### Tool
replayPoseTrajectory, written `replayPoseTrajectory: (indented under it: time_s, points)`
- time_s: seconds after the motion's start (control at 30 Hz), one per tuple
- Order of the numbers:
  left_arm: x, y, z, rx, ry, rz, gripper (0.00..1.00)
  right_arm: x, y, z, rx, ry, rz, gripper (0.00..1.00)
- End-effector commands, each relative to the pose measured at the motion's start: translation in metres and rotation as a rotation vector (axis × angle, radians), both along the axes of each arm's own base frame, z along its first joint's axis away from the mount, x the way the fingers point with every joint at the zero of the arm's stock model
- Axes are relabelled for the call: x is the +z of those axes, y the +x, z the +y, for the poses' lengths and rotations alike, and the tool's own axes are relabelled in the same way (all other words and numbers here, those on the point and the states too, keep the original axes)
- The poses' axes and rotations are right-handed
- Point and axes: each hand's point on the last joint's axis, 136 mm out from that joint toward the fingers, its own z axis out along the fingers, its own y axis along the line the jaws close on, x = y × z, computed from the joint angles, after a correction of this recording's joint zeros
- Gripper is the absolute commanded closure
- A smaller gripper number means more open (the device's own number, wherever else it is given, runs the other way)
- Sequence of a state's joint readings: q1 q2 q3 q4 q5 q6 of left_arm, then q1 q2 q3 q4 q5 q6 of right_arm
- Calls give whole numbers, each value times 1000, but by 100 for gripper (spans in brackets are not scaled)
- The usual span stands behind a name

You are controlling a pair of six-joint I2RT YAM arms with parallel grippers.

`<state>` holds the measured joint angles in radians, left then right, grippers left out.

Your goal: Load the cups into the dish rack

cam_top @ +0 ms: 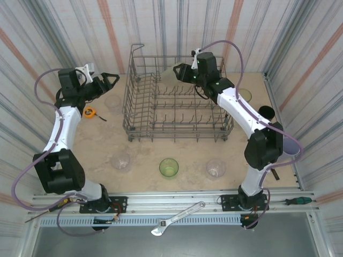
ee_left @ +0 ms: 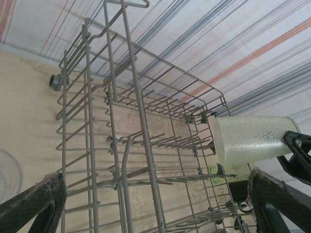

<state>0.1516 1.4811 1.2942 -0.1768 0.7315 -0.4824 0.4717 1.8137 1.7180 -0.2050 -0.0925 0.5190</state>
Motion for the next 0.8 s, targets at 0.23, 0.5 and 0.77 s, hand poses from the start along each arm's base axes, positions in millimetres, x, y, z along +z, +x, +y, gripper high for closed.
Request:
replayPoseTrajectory:
  time_s: [0.23, 0.5, 0.77]
  points:
    - [12, -1, -2, -25, -5, -28, 3, -30, 22, -4, -45, -241, -5, 54]
    - [21, -6, 0, -10, 12, -77, 3, -36, 38, 1, -53, -325, -48, 54]
    - [19, -4, -1, -14, -8, -67, 3, -44, 48, 13, -30, -339, -66, 54]
